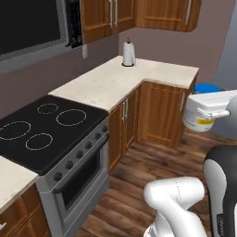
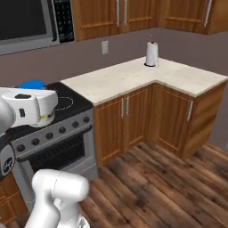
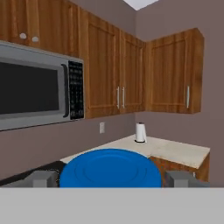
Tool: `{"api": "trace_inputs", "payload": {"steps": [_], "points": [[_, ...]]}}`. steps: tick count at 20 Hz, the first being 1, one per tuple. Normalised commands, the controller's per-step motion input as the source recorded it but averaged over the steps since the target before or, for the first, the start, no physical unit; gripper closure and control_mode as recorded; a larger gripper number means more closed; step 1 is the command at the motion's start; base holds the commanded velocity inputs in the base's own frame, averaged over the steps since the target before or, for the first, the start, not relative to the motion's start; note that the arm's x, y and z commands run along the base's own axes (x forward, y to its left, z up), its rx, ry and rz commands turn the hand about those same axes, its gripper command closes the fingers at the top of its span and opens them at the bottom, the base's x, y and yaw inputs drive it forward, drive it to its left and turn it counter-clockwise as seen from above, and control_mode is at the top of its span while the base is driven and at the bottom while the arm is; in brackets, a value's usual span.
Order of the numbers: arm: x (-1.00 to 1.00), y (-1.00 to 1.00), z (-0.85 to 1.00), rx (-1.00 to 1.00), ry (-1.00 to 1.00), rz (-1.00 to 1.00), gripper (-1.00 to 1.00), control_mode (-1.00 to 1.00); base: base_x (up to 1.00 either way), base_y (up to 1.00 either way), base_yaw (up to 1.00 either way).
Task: Collect the paprika, mayonnaise, and shaker from the cabinet and place them next to the stove.
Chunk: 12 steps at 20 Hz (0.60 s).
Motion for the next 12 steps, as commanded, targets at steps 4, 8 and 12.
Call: {"api": "trace_inputs", "payload": {"steps": [4, 8, 12], "points": [[0.0, 0.0, 0.0, 0.0, 0.0, 0.0, 1.0, 1.0, 0.98, -0.09, 0.46], [0.0, 0.0, 0.0, 0.0, 0.0, 0.0, 1.0, 1.0, 0.9, -0.19, 0.51], [0.0, 0.0, 0.0, 0.0, 0.0, 0.0, 1.0, 1.0, 0.73, -0.25, 0.54]]}}
